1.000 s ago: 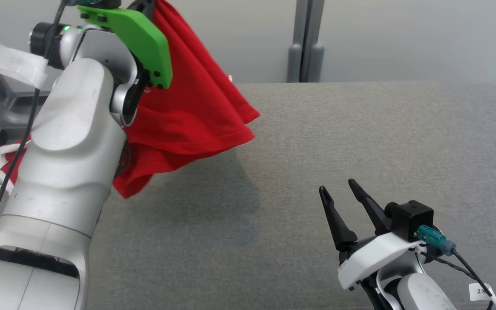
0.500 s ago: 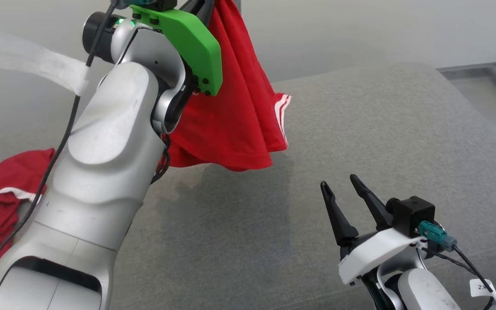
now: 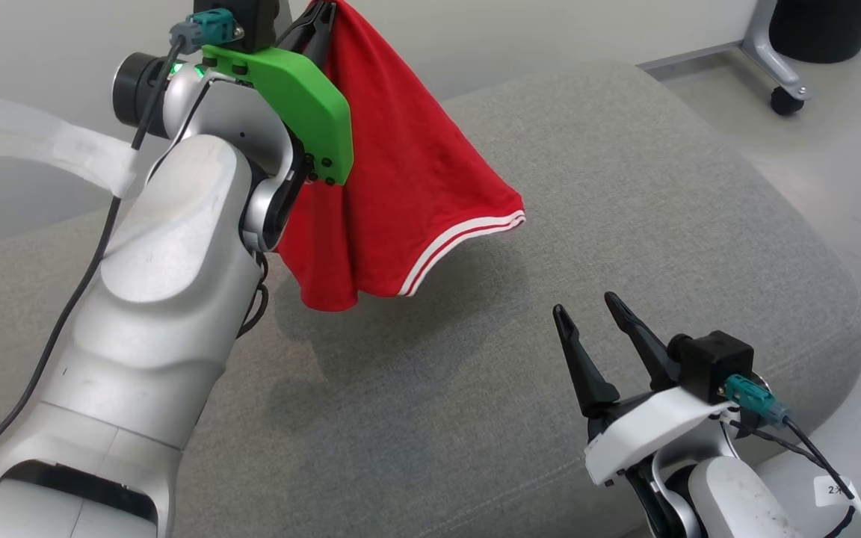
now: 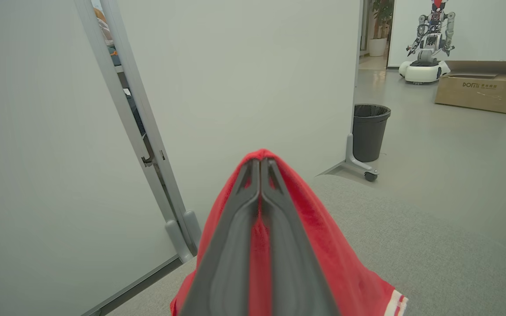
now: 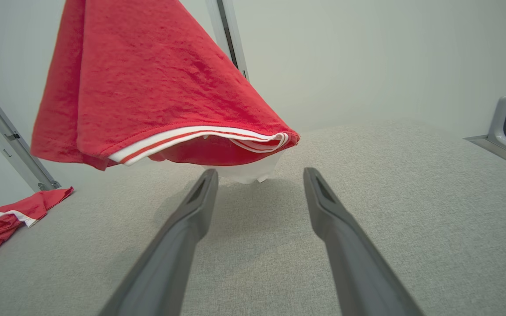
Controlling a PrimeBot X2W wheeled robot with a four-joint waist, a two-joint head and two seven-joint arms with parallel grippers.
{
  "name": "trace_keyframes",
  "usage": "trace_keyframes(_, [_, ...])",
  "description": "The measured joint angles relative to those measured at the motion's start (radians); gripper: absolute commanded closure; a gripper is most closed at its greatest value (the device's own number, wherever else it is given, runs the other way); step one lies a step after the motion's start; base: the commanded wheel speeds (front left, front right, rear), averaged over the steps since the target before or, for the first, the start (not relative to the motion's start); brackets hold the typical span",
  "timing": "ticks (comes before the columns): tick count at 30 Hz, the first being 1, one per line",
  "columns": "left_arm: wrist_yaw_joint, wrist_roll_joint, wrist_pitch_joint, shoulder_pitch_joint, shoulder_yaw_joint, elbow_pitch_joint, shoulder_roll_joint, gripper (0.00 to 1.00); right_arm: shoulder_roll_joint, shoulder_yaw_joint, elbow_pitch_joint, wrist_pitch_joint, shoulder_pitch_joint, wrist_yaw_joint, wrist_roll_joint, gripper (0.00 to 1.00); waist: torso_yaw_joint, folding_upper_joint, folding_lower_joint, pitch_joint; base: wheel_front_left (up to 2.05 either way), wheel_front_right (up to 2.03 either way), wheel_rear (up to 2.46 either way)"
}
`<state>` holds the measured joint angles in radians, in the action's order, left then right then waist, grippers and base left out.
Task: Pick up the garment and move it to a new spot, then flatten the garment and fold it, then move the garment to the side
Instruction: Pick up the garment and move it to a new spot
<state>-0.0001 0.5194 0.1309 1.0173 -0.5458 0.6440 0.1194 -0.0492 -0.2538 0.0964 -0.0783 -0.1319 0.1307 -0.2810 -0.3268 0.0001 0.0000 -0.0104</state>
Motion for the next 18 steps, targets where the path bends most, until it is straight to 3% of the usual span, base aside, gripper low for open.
trace_keyframes(7, [-0.007,-0.011,-0.033,-0.038,-0.019,0.036,0.011,1.00,0.000,-0.004,0.003,0.002,-0.004,0.000,0.001,0.00,-0.018,0.0000,0.0000,0.028,0.00,0.00,0.00])
trace_keyframes(15, [-0.015,0.008,-0.041,-0.161,-0.045,0.137,0.002,1.00,0.000,-0.011,0.006,0.007,-0.006,0.000,0.001,0.00,0.006,0.0000,0.0000,0.031,0.00,0.00,0.00])
trace_keyframes(18, [-0.028,0.031,-0.043,-0.197,-0.054,0.168,-0.017,0.58,0.000,-0.012,0.006,0.008,-0.007,0.000,0.001,0.00,0.021,0.0000,0.0000,0.030,0.00,0.00,0.00])
